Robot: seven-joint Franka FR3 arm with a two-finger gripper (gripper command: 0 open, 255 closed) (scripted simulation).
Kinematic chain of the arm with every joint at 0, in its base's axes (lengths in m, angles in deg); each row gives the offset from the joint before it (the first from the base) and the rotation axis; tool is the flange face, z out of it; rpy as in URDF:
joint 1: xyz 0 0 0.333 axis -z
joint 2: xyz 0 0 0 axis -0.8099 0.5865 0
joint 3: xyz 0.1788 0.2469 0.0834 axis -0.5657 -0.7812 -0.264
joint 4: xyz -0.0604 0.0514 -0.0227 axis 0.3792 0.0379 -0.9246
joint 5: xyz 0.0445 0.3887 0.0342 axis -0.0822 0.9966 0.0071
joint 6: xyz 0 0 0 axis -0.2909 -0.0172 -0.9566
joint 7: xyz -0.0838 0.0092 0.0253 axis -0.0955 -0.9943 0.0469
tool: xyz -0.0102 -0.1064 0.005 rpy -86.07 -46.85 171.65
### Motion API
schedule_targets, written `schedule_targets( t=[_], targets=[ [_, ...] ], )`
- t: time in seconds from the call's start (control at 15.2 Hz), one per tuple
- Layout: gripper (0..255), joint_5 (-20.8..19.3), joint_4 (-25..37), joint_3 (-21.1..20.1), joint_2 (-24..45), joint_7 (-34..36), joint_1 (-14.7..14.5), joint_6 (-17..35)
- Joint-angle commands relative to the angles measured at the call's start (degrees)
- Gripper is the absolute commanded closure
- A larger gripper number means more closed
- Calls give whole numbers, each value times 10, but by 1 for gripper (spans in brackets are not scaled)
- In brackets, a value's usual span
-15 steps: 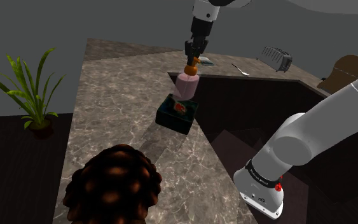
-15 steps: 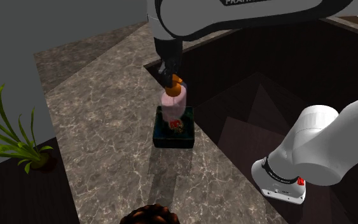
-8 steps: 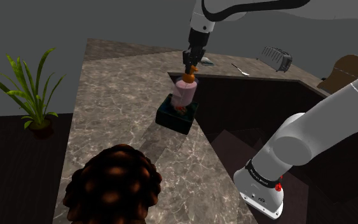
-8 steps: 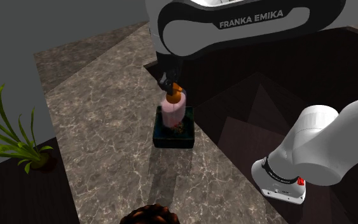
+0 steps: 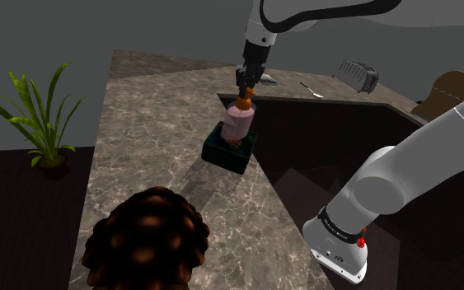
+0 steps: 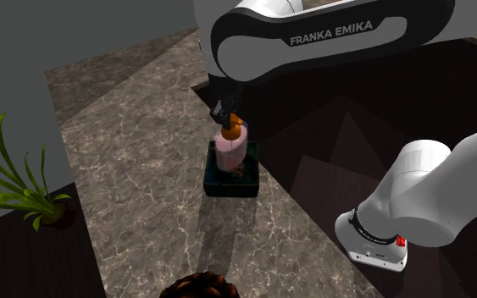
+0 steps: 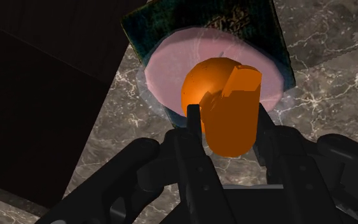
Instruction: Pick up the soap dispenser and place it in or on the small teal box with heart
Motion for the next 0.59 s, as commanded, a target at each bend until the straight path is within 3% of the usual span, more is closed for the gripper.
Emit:
schedule_targets(
  t=[0.0,0.07,0.4,0.53],
  targets=[
    [255,0,0,0,0,0,0,0],
    [0,0,0,0,0,0,0,0],
    [0,0,0,0,0,0,0,0],
    [0,0,35,0,-4,0,0,-39]
  ],
)
